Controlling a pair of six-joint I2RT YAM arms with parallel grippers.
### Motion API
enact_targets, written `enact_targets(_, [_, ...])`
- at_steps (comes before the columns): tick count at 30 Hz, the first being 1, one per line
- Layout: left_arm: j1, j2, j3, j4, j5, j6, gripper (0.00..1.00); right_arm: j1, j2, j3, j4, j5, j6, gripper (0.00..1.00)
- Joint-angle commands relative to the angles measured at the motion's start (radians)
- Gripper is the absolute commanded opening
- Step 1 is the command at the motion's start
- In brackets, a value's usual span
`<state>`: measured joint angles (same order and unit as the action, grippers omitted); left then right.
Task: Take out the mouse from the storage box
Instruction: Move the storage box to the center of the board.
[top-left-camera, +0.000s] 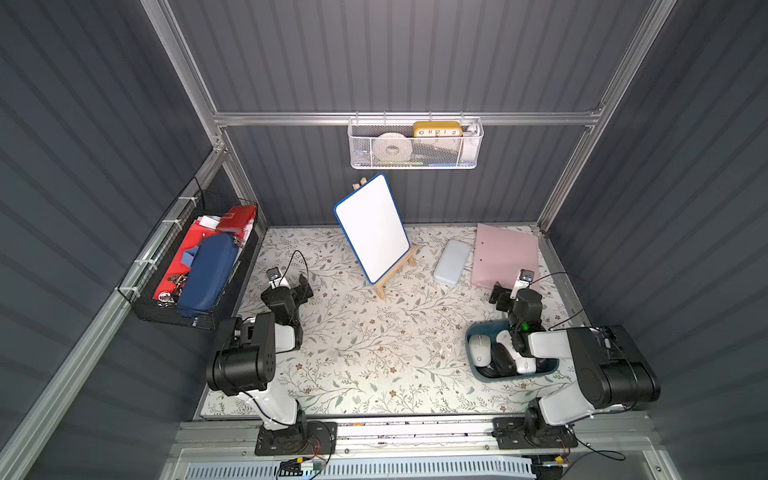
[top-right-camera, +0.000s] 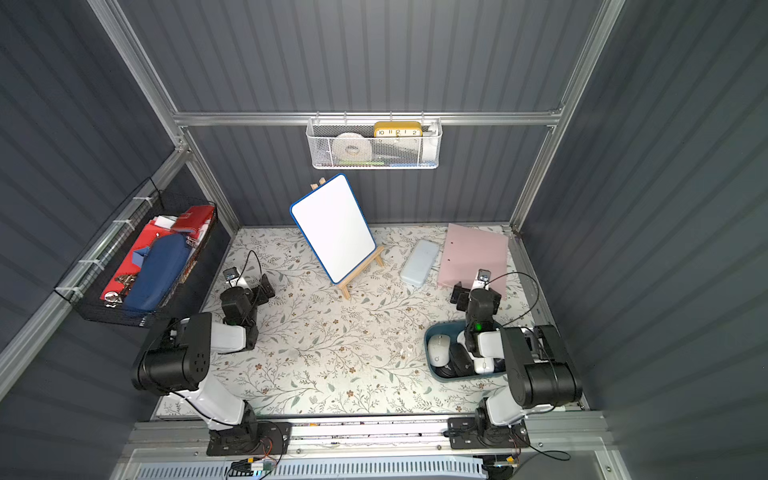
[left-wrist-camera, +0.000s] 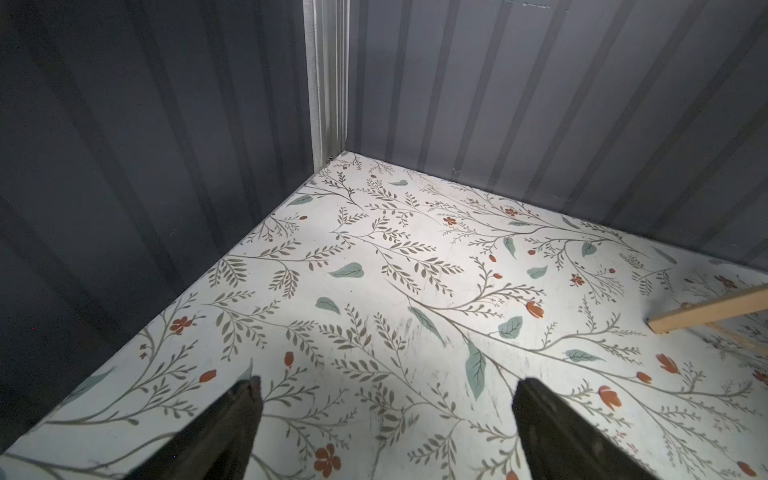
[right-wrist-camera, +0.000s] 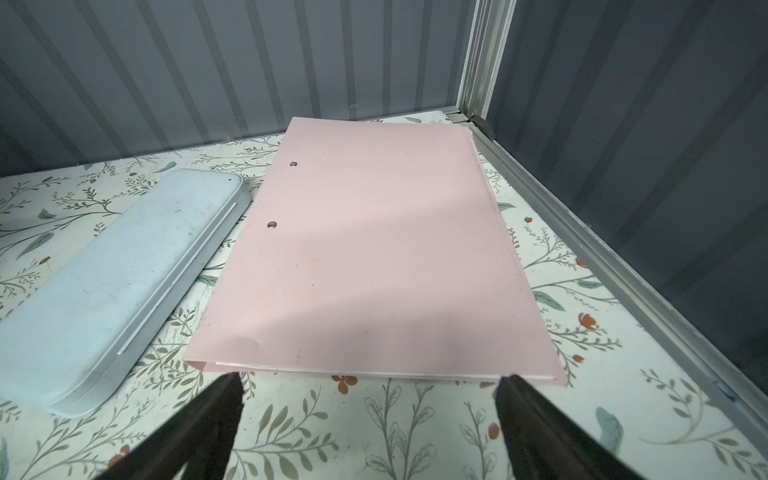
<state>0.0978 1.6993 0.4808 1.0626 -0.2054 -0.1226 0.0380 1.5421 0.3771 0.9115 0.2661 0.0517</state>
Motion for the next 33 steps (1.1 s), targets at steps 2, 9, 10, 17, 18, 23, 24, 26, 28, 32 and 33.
enact_targets(2, [0.000, 0.000, -0.010, 0.021, -0.004, -0.011, 0.99, -0.005, 0.004, 0.004, 0.004, 0.009, 0.010, 0.99])
enact_targets(9, [0.000, 0.001, -0.010, 0.020, -0.004, -0.015, 1.00, -0.006, 0.006, 0.005, 0.004, 0.006, 0.011, 0.99])
enact_targets(10, [0.000, 0.002, -0.010, 0.020, -0.004, -0.015, 1.00, -0.007, 0.006, 0.005, 0.006, 0.006, 0.011, 0.99])
enact_targets(17, [0.000, 0.001, -0.010, 0.020, -0.004, -0.015, 0.99, -0.007, 0.000, -0.001, 0.008, 0.002, 0.006, 0.99])
enact_targets(18, [0.000, 0.002, -0.011, 0.019, -0.003, -0.015, 1.00, -0.007, -0.004, -0.007, 0.014, -0.009, 0.001, 0.99])
enact_targets(23, [-0.003, -0.021, -0.019, 0.037, 0.031, 0.025, 0.99, -0.005, -0.051, -0.040, 0.054, -0.111, -0.048, 0.99])
enact_targets(24, [-0.014, -0.052, -0.014, 0.000, 0.045, 0.041, 0.99, -0.002, -0.068, -0.045, 0.048, -0.119, -0.055, 0.99])
enact_targets(26, [-0.060, -0.134, 0.005, -0.102, -0.019, 0.057, 0.99, 0.011, -0.123, -0.056, 0.013, -0.113, -0.064, 0.99])
enact_targets(28, [-0.122, -0.231, 0.003, -0.163, -0.091, 0.088, 0.99, 0.022, -0.211, -0.052, -0.081, -0.109, -0.052, 0.99])
enact_targets(32, [-0.221, -0.457, -0.003, -0.280, -0.142, 0.079, 0.99, 0.058, -0.467, 0.062, -0.478, -0.168, -0.006, 0.99])
enact_targets(33, [-0.224, -0.512, -0.011, -0.293, -0.120, 0.025, 0.99, 0.065, -0.523, 0.098, -0.561, -0.178, 0.025, 0.99])
